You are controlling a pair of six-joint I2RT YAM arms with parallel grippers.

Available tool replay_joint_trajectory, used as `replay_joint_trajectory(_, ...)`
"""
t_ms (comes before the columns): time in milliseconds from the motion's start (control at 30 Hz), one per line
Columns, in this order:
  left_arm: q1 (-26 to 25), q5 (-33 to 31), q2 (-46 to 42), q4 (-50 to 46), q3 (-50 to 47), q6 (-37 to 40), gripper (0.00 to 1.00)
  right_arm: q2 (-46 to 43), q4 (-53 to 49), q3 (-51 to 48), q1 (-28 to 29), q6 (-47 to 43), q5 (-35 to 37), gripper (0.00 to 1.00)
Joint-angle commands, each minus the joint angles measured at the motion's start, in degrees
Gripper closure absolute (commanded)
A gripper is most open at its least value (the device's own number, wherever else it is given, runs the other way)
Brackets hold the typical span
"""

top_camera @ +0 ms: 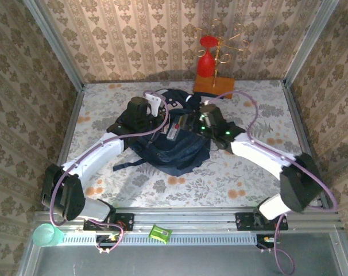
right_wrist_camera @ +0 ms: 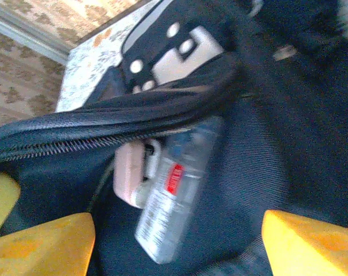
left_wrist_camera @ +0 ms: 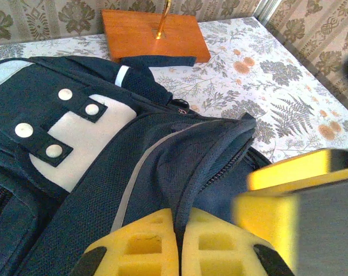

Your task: Pack the student bag

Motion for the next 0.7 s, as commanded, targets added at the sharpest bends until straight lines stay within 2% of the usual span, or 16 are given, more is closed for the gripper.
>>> replay_joint_trajectory(0, 0.1, -0.3, -1.1, 6.5, -0.6, -0.4, 1.00, -7.6, -16.9, -2.7, -6.1, -7.2, 7.8, 0.19)
replay_joint_trajectory(133, 0.1, 0.2, -0.7, 8.5, -2.0, -1.1, 1.00, -9.0, -24.3, -6.6, -20.7, -11.4, 7.3, 0.10)
replay_joint_trajectory(233, 0.1, 0.3, -0.4, 8.9, -2.3, -0.9, 1.00, -6.8, -22.8, -8.4, -30.2, -13.0, 5.5, 0.05)
replay_joint_trajectory(333, 0.1, 0.3, -0.5, 9.1, -2.7, -0.7, 1.00, -1.1, -22.3, -7.4, -37.0, -14.2, 5.4, 0.02)
replay_joint_trajectory(567, 0.3, -0.2, -1.0, 10.3, -4.3, 0.2, 1.00, 10.6, -23.6, -1.1, -43.6, -16.7, 5.1, 0.00)
replay_joint_trajectory(667, 0.4, -0.1, -1.1, 10.2, -4.4, 0.4, 1.00, 15.2, -24.8, 0.6, -46.2, -17.3, 0.0, 0.00)
